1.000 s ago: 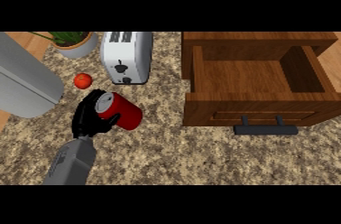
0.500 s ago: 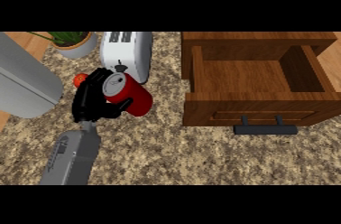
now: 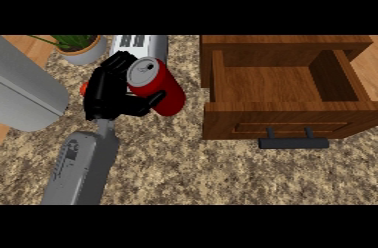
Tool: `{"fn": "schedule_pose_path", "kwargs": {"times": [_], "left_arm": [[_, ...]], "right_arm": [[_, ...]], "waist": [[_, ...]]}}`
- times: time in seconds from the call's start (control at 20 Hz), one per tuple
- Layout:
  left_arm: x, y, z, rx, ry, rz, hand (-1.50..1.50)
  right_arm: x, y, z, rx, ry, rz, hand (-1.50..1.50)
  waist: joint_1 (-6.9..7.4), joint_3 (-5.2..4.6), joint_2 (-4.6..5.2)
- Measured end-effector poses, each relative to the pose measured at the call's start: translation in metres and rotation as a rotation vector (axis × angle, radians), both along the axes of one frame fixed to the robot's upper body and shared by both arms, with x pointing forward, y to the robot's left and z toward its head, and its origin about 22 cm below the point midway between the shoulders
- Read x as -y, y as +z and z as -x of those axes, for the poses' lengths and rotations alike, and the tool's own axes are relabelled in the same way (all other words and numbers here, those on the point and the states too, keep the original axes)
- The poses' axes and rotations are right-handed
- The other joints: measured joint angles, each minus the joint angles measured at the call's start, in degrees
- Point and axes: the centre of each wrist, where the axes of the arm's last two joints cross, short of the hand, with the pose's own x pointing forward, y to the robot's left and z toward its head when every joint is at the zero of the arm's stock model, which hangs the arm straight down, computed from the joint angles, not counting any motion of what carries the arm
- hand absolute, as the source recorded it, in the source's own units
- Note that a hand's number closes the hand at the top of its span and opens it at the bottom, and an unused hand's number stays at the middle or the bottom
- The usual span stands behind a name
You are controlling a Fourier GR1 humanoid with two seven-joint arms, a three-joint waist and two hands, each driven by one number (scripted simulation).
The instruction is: Pick up the can, place it into the drawer and close the drawer
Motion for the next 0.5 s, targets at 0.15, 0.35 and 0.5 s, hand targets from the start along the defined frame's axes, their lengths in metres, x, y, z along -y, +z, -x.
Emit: {"fn": "schedule_pose_path", "kwargs": {"times": [0.15,0.35,0.5], "left_arm": [[0.016,0.019,-0.006,0.012,-0.001,-0.011,1.50],[0.037,0.047,-0.019,0.024,0.002,-0.022,1.50],[0.045,0.063,-0.029,0.022,-0.010,-0.027,1.50]], "right_arm": [[0.002,0.003,-0.003,-0.001,-0.003,0.003,-1.50],[0.000,0.000,-0.003,-0.004,0.008,-0.003,-1.50],[-0.004,0.001,-0.009,-0.004,0.006,-0.004,-1.50]], "waist": [[-0.07,0.01,0.04],[-0.28,0.01,0.07],[-0.26,0.00,0.11]]}}
